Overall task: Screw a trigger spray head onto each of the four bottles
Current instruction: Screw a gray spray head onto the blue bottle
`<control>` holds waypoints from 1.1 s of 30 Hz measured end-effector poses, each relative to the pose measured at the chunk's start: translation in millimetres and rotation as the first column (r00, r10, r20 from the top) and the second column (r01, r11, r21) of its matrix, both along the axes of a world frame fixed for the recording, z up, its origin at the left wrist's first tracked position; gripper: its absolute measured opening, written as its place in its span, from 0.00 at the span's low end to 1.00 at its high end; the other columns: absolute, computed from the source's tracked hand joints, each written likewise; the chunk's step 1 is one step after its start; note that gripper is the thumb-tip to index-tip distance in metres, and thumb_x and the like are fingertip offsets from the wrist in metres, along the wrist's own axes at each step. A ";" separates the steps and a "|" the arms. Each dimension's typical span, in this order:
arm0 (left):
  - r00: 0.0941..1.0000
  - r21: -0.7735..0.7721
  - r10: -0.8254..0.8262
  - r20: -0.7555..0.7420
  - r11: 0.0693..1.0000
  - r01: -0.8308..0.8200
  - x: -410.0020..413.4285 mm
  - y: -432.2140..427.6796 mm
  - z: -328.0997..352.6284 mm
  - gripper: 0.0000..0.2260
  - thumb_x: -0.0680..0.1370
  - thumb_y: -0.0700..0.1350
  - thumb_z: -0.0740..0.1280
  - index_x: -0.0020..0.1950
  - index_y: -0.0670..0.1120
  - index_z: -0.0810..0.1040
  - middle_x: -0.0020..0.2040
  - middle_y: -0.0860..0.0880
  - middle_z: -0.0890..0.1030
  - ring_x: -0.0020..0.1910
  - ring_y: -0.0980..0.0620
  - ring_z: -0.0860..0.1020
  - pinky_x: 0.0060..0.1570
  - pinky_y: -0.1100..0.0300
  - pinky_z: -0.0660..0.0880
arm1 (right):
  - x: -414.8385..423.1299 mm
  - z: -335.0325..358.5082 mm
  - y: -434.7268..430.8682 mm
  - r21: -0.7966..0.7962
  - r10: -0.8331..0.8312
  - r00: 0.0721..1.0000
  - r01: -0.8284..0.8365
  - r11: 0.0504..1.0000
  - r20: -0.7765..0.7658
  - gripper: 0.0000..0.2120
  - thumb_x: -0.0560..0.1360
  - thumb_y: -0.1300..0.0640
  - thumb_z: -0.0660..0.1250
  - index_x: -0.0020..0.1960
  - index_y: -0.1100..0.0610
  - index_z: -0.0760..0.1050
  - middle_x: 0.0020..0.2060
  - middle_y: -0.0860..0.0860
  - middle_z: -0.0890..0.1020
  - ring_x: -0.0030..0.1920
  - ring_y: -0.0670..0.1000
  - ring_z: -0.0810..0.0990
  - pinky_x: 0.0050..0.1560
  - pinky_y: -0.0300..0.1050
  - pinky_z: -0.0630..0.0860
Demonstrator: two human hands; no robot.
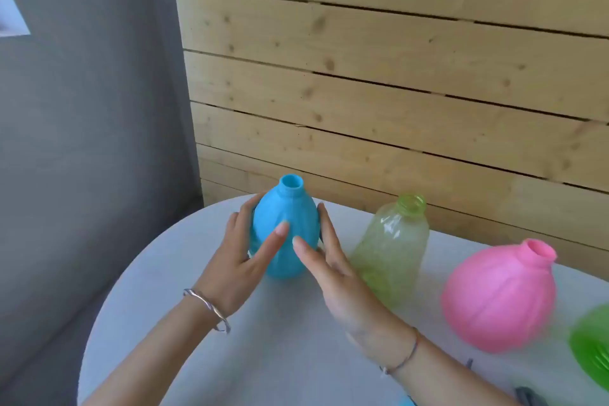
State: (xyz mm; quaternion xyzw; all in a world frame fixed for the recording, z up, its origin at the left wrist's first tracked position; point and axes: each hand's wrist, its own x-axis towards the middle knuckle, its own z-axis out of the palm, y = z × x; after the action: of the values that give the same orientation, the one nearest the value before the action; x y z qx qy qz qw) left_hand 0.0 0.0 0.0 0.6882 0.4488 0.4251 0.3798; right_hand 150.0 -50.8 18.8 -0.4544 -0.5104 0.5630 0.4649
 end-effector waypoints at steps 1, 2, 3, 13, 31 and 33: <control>1.000 -0.001 0.009 -0.011 1.000 -0.009 1.5 -2.8 3.3 0.31 0.67 0.70 0.57 0.68 0.63 0.62 0.62 0.55 0.71 0.58 0.67 0.71 0.51 0.75 0.71 | 0.4 5.7 -2.2 0.005 0.012 1.000 -0.012 1.000 -0.024 0.39 0.71 0.40 0.62 0.75 0.37 0.44 0.69 0.30 0.64 0.67 0.29 0.63 0.67 0.29 0.62; 1.000 0.002 0.019 -0.007 1.000 -0.019 1.7 -3.5 8.3 0.28 0.67 0.70 0.57 0.66 0.66 0.63 0.60 0.55 0.70 0.56 0.71 0.70 0.47 0.79 0.69 | 2.1 8.8 -1.9 -0.011 0.012 1.000 -0.012 1.000 -0.023 0.40 0.69 0.38 0.63 0.75 0.36 0.45 0.67 0.28 0.64 0.67 0.29 0.64 0.70 0.33 0.61; 1.000 0.000 0.012 -0.004 1.000 -0.012 1.4 -6.9 12.5 0.26 0.66 0.70 0.57 0.64 0.69 0.63 0.59 0.57 0.70 0.55 0.73 0.69 0.45 0.81 0.68 | 3.0 12.1 -6.1 -0.013 0.024 1.000 -0.025 1.000 -0.016 0.42 0.67 0.36 0.63 0.75 0.36 0.46 0.67 0.28 0.65 0.68 0.31 0.65 0.73 0.40 0.60; 0.978 -0.036 -0.208 -0.012 0.978 0.207 3.9 -75.9 81.9 0.35 0.61 0.71 0.68 0.65 0.67 0.60 0.53 0.66 0.78 0.50 0.68 0.78 0.44 0.70 0.78 | 14.3 80.4 -85.9 0.041 -0.059 0.996 0.056 0.998 0.071 0.34 0.66 0.32 0.61 0.70 0.28 0.53 0.68 0.28 0.66 0.70 0.36 0.66 0.75 0.50 0.60; 0.974 -0.171 -0.159 0.164 0.967 0.187 48.2 -167.4 47.7 0.38 0.59 0.58 0.79 0.63 0.58 0.63 0.54 0.57 0.76 0.47 0.62 0.79 0.33 0.71 0.77 | 96.4 40.8 -189.3 0.017 -0.435 0.760 0.489 0.872 0.483 0.22 0.71 0.46 0.71 0.62 0.51 0.73 0.58 0.48 0.79 0.56 0.45 0.78 0.56 0.41 0.75; 0.977 -0.184 -0.159 0.141 0.966 0.184 48.9 -164.1 40.1 0.37 0.61 0.56 0.79 0.63 0.58 0.62 0.54 0.56 0.76 0.48 0.60 0.79 0.33 0.70 0.77 | 106.0 28.7 -185.7 0.017 -0.466 0.728 0.531 0.847 0.502 0.22 0.70 0.48 0.73 0.61 0.56 0.76 0.58 0.50 0.80 0.58 0.48 0.78 0.57 0.41 0.73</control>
State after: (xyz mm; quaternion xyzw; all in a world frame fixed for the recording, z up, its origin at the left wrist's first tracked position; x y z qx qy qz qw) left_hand 48.9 -164.1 40.1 0.6557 0.4026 0.3867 0.5085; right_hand 256.0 -236.5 47.5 -0.7305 -0.4322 0.3151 0.4247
